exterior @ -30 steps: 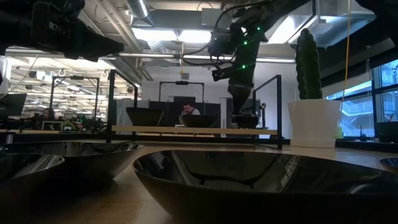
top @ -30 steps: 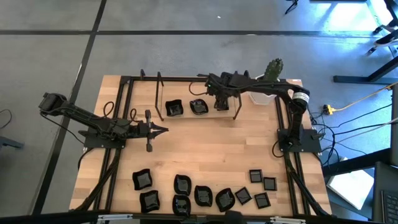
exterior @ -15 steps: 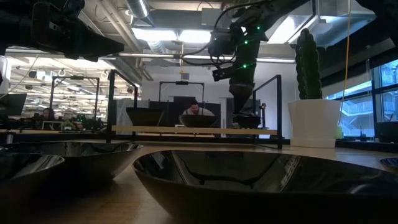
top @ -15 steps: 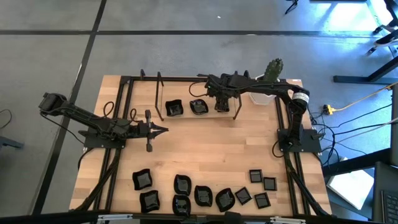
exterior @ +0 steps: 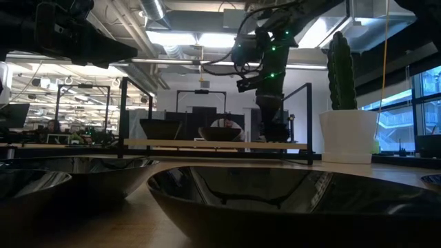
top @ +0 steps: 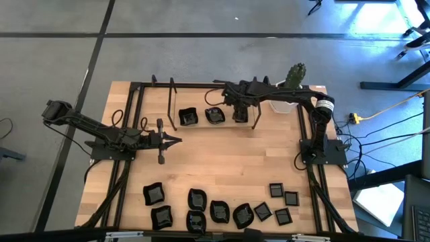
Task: Pick & Place Mini shaped plates
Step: Stack the black square plate on top of the black square plate on the shelf
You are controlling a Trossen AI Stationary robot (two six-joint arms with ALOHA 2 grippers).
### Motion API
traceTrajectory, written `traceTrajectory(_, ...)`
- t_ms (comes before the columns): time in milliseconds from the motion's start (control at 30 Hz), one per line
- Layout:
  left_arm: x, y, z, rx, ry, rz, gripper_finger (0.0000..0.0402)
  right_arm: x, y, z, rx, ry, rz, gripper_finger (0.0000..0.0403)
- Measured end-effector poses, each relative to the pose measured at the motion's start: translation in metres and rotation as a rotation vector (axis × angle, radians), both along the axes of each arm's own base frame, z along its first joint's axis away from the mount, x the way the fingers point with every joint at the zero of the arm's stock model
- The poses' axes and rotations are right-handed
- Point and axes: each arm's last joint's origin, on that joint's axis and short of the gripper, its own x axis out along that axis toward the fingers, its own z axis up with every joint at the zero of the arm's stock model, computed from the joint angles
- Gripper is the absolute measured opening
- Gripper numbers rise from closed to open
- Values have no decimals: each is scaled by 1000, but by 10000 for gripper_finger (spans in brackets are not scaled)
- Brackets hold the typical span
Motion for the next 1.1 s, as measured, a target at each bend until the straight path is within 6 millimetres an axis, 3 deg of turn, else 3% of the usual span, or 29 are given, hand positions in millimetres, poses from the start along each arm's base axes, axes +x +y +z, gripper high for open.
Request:
traceTrajectory(200,0,0,0,-1,-1,0,7,-3,0,-8,-27,30,-9,86)
traceTrajectory(600,0,0,0,0,0,0,8,4,8,6,-55,13,-8,86)
traceTrajectory(1100,0,0,0,0,0,0,7,0,6,5,-26,32,-10,86)
